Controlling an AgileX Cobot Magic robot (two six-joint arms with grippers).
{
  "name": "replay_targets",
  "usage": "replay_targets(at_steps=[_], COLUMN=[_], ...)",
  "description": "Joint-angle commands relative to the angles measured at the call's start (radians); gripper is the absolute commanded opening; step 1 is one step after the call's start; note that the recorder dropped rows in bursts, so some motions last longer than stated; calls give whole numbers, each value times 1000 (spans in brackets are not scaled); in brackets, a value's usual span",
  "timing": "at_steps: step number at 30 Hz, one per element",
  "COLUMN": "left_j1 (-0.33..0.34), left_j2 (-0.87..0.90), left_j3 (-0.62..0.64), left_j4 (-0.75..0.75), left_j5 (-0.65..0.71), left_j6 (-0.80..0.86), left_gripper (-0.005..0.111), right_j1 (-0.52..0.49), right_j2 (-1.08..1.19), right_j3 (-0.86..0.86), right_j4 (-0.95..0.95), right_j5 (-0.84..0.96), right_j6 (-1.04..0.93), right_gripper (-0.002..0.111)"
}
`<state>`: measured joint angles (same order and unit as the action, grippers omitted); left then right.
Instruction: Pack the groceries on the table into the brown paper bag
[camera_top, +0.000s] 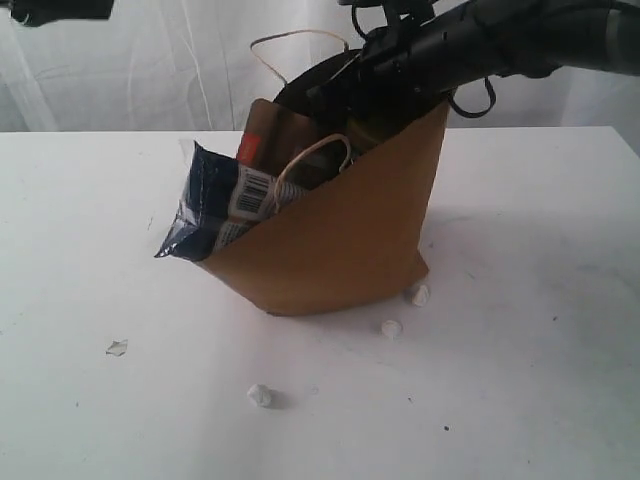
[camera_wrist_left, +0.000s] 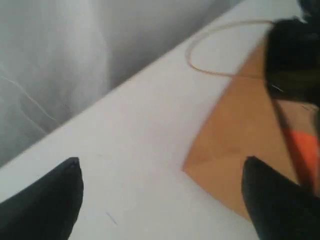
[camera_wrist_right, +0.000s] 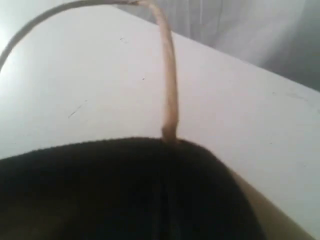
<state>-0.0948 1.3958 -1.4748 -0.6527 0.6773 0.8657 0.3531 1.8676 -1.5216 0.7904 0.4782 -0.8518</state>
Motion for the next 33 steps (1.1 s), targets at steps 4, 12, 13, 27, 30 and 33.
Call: replay_targets(at_steps=[4,12,13,27,30,33], left_j1=[2,2,2,2,2,2], left_j2=[-9,-11,-11,-11,-11,-11], left_j3=[2,128,156,344,344,344], left_j4=[-23,-106,-109,-201,-205,-205], left_j5=[282,267,244,110,143,173], left_j6=[-14,24,34,77,77,77], left_gripper=[86,86,86,86,86,86], right_j1=[-5,-5,-5,-5,-5,-7], right_j2=[94,173,185,273,284,309], right_j3=[12,12,12,12,12,12], right_j4=[-27,-27,-27,-29,-29,-29], right_j5=[-160,-193,-185,-190,-260,-273], right_j6=[27,29,41,296,361,423], right_gripper=[0,0,0,0,0,0])
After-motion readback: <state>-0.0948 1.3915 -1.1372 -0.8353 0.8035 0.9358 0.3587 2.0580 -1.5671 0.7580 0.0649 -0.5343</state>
